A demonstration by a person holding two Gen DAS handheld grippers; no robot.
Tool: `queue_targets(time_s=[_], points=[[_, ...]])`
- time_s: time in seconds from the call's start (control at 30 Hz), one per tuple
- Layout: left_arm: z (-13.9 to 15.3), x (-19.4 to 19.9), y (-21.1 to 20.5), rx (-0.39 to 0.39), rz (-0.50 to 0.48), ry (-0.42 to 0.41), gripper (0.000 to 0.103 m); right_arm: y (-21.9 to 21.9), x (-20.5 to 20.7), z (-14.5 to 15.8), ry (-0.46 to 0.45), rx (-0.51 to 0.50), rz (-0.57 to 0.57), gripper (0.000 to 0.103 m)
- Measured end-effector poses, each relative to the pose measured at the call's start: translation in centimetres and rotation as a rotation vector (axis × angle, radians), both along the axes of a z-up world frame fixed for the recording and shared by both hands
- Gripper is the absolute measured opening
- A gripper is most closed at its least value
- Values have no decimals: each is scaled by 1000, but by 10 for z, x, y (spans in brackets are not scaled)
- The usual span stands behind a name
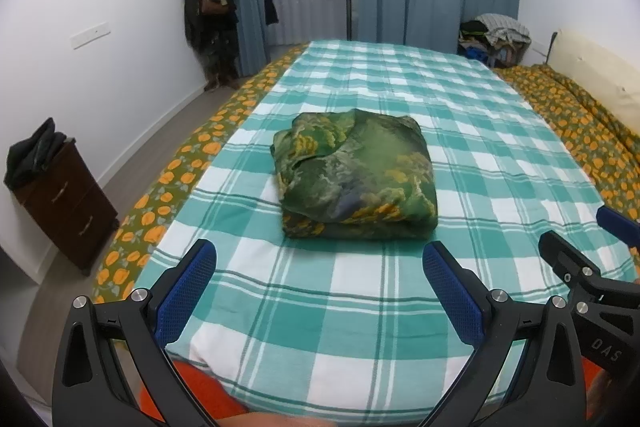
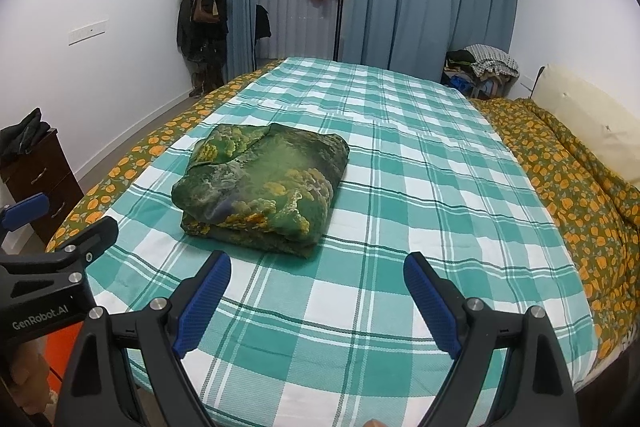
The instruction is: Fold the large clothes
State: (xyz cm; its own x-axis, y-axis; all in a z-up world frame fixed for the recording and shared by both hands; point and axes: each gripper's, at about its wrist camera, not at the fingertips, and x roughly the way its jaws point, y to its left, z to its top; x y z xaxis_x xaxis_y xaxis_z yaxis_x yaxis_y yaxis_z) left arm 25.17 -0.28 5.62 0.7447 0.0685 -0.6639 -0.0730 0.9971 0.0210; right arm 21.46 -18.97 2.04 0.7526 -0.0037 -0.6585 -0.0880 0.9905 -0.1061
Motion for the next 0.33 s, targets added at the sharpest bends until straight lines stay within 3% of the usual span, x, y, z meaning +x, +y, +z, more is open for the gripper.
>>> queue_targets(time_s=[0.33], points=[[-2, -3, -4, 16, 13, -4, 103, -4, 0, -2, 7, 7, -9, 90]])
